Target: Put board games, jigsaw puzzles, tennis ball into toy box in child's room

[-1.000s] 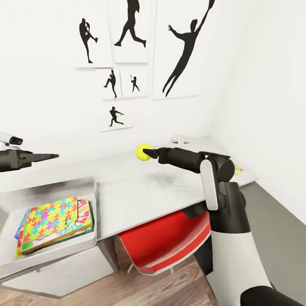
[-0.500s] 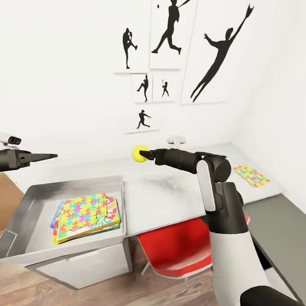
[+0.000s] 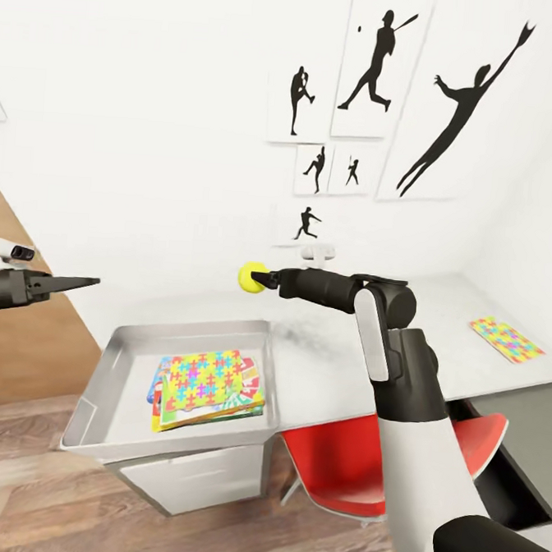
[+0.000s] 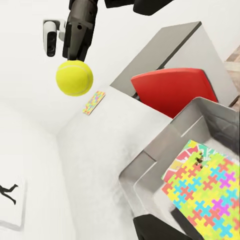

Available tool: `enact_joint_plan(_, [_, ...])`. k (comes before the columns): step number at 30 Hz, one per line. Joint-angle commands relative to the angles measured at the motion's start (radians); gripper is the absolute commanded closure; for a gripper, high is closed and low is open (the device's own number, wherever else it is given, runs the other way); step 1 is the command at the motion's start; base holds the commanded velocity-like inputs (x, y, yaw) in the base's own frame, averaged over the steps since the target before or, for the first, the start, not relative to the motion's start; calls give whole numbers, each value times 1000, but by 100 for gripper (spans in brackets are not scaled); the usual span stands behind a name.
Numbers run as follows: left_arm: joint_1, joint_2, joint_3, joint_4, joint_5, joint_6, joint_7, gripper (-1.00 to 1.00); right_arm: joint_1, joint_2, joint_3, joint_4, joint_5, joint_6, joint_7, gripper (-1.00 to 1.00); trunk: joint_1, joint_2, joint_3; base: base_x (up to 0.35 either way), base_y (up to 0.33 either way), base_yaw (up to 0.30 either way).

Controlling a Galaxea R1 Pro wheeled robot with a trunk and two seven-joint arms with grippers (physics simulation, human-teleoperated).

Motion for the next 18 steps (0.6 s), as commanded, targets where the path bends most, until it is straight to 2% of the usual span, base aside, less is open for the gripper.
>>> enact_joint_plan(1, [-1, 1, 0, 2, 0, 11, -4, -100, -1, 1, -1, 0, -2, 6, 0, 100, 1, -2, -1, 0, 205, 213])
enact_joint_plan(5, [0, 1, 0, 8, -2, 11, -4, -100, -1, 0, -1, 1, -4, 7, 1, 100, 1, -2, 2, 0, 110, 133])
enact_joint_plan(10, [2, 1, 0, 10, -3, 11, -4, -100, -1, -1, -1, 2, -6, 7, 2, 100, 1, -2, 3, 0, 68, 34])
enact_joint_plan(18, [4, 2, 0, 10, -5, 11, -4, -100, -1, 1, -1, 3, -5, 7, 1, 100, 1, -2, 3, 0, 188, 5])
